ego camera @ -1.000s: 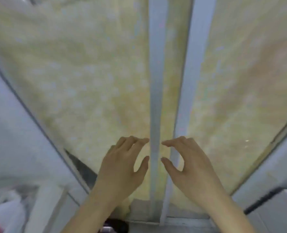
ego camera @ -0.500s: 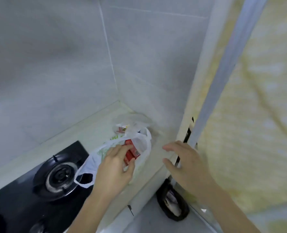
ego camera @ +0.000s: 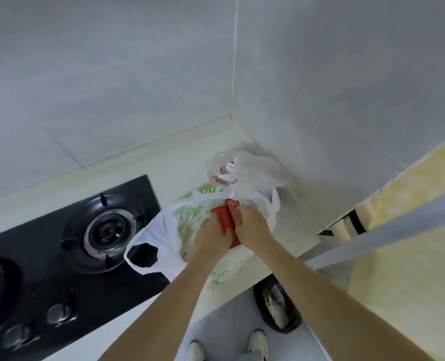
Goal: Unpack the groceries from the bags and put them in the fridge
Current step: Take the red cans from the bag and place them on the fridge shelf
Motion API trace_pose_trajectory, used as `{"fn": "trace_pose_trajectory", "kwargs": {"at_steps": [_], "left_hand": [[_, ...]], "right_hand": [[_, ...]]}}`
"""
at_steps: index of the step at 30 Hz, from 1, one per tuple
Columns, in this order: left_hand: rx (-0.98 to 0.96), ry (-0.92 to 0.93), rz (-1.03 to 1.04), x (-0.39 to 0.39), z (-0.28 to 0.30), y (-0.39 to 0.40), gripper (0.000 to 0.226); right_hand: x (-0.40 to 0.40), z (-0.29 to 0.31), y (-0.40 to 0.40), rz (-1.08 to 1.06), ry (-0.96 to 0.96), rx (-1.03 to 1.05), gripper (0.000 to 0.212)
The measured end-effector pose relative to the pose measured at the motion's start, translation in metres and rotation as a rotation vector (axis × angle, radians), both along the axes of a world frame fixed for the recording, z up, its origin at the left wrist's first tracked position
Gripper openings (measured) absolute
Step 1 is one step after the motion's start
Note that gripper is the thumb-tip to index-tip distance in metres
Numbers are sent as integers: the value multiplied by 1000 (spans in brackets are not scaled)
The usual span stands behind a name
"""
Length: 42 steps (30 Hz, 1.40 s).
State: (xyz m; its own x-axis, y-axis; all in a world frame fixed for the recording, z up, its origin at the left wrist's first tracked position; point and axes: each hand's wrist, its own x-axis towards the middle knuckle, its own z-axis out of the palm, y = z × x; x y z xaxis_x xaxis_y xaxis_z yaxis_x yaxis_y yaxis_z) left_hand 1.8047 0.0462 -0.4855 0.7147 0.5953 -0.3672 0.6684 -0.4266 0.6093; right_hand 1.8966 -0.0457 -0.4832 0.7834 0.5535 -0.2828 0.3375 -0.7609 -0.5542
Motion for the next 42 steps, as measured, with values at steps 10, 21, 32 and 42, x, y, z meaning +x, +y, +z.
{"fn": "trace_pose_trajectory", "kwargs": {"at_steps": [10, 21, 32, 42], "left_hand": [[-73, 207, 175, 29, -52, -17, 55], [-140, 257, 219, 28, -60, -5, 71], [-316, 64, 264, -29, -2, 4, 68], [-369, -203, 309, -65, 19, 5, 76]], "right_hand": [[22, -51, 6, -11, -4, -227, 69], [27, -67, 15, -44, -60, -261, 76], [17, -69, 20, 118, -134, -229, 52], [9, -34, -9, 48, 54, 266, 48]]}}
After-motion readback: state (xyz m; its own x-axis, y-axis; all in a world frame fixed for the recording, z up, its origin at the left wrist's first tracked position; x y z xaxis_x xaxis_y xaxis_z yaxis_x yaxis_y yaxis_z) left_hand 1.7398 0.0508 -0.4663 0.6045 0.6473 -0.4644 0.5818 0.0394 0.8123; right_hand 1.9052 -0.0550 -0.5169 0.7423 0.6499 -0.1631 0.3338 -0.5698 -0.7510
